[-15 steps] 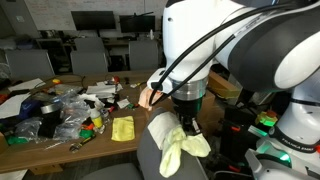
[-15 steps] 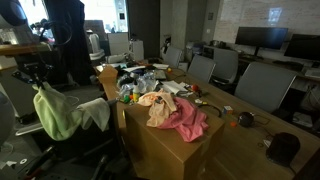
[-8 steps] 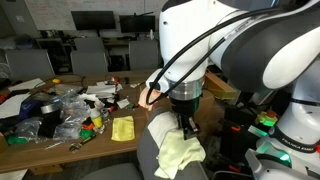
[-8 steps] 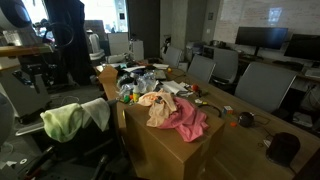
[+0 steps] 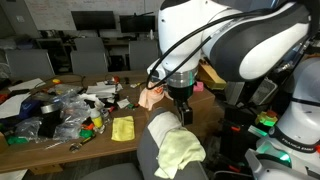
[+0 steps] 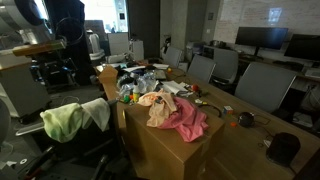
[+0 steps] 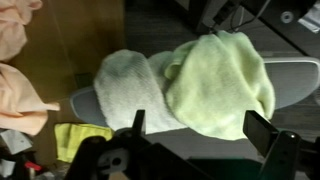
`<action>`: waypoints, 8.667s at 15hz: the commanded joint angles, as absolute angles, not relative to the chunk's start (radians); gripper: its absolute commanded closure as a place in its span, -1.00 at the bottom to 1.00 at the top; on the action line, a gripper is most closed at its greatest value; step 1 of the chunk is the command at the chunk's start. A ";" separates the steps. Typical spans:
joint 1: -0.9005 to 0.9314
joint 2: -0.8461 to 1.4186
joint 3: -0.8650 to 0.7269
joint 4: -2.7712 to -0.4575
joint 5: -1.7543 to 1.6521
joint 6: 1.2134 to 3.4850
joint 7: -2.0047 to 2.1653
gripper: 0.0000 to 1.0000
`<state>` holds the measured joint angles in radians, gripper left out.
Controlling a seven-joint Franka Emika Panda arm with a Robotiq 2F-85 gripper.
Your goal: Move the white and green towels and the peach and pink shirt to the backrest of the chair
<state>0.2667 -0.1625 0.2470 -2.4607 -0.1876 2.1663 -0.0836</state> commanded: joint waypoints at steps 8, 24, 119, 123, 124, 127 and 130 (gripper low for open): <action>-0.048 -0.139 -0.022 -2.330 -0.372 2.058 -0.045 -1.00; -0.232 0.178 -0.217 -1.996 0.412 2.077 -0.685 -1.00; -0.128 -0.806 -0.220 -2.576 -0.235 1.986 -0.604 0.98; -0.078 -0.880 -0.208 -2.607 -0.286 1.868 -0.697 0.98; -0.063 -0.893 -0.202 -2.612 -0.294 1.842 -0.716 0.98; -0.007 -0.916 -0.168 -2.621 -0.297 1.781 -0.743 0.98; 0.058 -0.904 -0.112 -2.613 -0.289 1.739 -0.732 0.98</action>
